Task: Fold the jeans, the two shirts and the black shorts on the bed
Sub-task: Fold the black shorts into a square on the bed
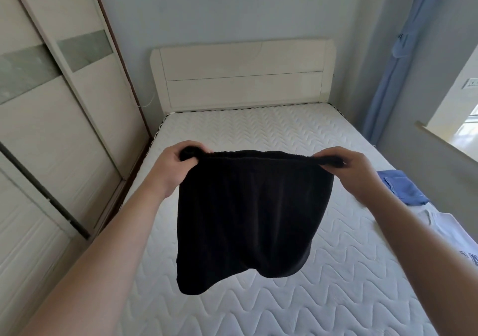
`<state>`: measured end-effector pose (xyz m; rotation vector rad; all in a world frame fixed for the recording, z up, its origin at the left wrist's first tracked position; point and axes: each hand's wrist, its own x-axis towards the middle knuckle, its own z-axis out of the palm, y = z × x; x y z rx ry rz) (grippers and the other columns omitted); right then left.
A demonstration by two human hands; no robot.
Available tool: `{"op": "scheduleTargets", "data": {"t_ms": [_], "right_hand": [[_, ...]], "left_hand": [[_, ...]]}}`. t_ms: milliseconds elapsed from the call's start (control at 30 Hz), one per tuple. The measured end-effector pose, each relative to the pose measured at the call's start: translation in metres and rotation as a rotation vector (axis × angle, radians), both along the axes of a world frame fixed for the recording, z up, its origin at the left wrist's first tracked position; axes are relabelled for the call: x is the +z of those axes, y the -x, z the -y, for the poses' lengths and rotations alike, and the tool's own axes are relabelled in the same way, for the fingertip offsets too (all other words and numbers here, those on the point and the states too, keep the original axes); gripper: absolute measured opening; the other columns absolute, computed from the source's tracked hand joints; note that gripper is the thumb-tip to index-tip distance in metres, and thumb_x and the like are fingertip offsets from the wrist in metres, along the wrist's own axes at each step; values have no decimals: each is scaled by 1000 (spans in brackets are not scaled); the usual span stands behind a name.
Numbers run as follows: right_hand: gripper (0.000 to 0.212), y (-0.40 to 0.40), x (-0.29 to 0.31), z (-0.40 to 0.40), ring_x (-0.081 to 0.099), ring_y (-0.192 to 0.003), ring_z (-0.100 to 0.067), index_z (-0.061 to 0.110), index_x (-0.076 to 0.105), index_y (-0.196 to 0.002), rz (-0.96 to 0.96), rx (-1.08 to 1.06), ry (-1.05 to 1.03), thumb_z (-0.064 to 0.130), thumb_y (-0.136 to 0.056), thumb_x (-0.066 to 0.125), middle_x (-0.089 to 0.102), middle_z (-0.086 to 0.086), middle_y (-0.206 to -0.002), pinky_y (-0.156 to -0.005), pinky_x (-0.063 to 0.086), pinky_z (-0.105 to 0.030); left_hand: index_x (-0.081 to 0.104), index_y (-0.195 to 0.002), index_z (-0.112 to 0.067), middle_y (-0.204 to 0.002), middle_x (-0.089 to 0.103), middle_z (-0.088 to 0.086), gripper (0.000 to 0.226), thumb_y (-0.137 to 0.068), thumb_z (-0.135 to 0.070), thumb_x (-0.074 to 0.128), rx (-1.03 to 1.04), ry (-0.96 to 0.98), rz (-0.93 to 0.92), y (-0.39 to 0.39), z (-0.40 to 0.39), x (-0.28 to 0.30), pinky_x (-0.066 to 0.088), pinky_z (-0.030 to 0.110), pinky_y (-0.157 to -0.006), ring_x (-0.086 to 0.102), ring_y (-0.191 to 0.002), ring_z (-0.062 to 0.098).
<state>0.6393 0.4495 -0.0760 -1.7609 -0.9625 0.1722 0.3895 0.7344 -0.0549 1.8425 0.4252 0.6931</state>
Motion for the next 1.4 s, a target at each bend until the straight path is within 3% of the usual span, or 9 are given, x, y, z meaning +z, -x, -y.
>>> {"op": "scheduleTargets", "data": {"t_ms": [267,433,567,767,967,1067,1167,1267,1400], "right_hand": [[57,-7,13,-2,65,-97,-8,36,77,-76,-92,49,-253,-19,-79,63,73,14,-96,-86,50,-17],[62,-6,23,-18,65,-103,-13,28,77,-69,-251,177,-296,-28,-78,53,74,9,-97,-91,49,-27],[62,1,33,-37,65,-105,-20,25,76,-67,-316,311,-284,-30,-78,51,74,5,-98,-97,49,-35],[56,18,47,-61,65,-102,-20,24,76,-70,-380,428,-266,-27,-79,54,70,4,-100,-93,50,-31],[32,25,38,-66,66,-87,-23,21,69,-95,-375,355,-237,-9,-85,64,65,-3,-95,-90,53,-40],[24,33,30,-65,66,-82,-18,13,62,-104,-409,325,-182,-3,-87,66,67,-2,-97,-74,53,-31],[30,39,23,-64,70,-87,-20,15,57,-115,-495,268,-121,4,-89,67,70,-2,-110,-71,55,-33],[27,42,21,-61,71,-87,-19,12,55,-110,-484,189,-77,8,-88,70,71,-2,-112,-72,56,-34],[13,43,23,-57,66,-79,-9,18,64,-89,-332,149,-18,18,-84,76,69,2,-89,-73,51,-24]], "left_hand": [[68,-64,-21,-86,72,3,58,-79,30,45,-118,129,234,-5,-2,9,53,33,-91,66,-105,25],[64,-60,-20,-80,68,2,66,-76,35,33,-248,189,259,-18,2,23,54,36,-89,64,-104,25],[63,-61,-19,-81,67,4,60,-76,32,37,-371,173,235,-39,16,35,53,37,-88,64,-103,26],[67,-71,-19,-98,65,8,44,-80,22,52,-430,100,207,-67,47,43,52,36,-87,63,-101,23],[64,-110,-29,-104,69,-11,37,-87,-1,65,-286,-209,4,-70,53,34,50,29,-95,65,-105,12],[63,-103,-31,-96,67,-22,32,-85,-7,71,-248,-292,-83,-69,58,28,47,14,-83,63,-97,0],[63,-102,-30,-93,67,-22,30,-83,-10,75,-254,-254,-109,-71,62,22,46,12,-79,64,-94,-2],[60,-109,-31,-95,70,-13,38,-81,-12,78,-257,-194,-124,-72,64,16,48,21,-88,66,-98,2],[55,-127,-42,-99,66,-10,59,-82,-11,78,-260,-170,-158,-74,66,8,50,24,-95,65,-103,3]]}}
